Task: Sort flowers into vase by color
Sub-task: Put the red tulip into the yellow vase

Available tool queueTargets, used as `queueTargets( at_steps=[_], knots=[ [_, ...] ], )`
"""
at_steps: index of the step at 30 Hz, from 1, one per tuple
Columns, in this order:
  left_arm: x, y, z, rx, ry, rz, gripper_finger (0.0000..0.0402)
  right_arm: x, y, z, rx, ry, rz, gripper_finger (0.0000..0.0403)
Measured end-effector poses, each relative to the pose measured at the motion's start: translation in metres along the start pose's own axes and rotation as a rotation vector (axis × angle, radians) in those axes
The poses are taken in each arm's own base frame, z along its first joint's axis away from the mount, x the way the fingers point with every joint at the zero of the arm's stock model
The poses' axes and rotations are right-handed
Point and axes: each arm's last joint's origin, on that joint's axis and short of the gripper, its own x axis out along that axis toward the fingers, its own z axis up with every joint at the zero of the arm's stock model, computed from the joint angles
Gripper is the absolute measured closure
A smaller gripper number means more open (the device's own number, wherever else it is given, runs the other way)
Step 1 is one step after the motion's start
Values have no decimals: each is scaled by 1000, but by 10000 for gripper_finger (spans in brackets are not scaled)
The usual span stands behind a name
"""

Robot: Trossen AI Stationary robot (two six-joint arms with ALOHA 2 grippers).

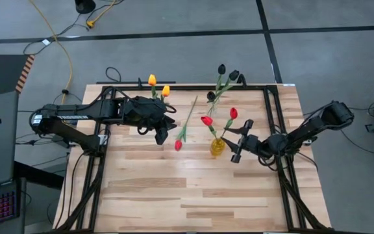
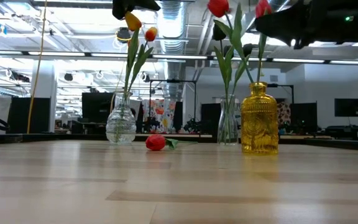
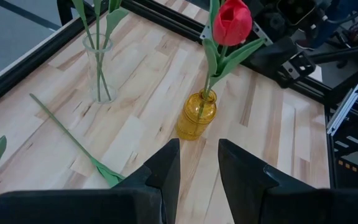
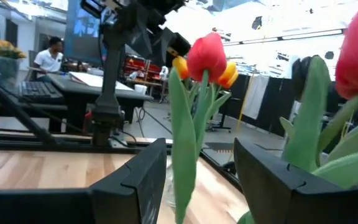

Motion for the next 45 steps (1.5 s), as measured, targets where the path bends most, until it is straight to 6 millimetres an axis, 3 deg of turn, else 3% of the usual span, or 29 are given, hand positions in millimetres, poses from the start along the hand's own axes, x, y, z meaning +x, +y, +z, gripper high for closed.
queueTargets(
  at_steps=[19, 22, 35, 45],
  knots=[
    [0, 0, 0, 37, -1, 5, 306, -42, -6, 39, 14, 77, -127, 187],
    [7, 0, -1, 45, 11, 19, 306, -48, -8, 43, 5, 99, -154, 187],
    [108, 3, -34, 114, 246, 136, 306, -53, -5, 42, -31, 135, -153, 187],
    [146, 7, -54, 122, 331, 193, 306, -53, -4, 41, -34, 137, -153, 187]
  ],
)
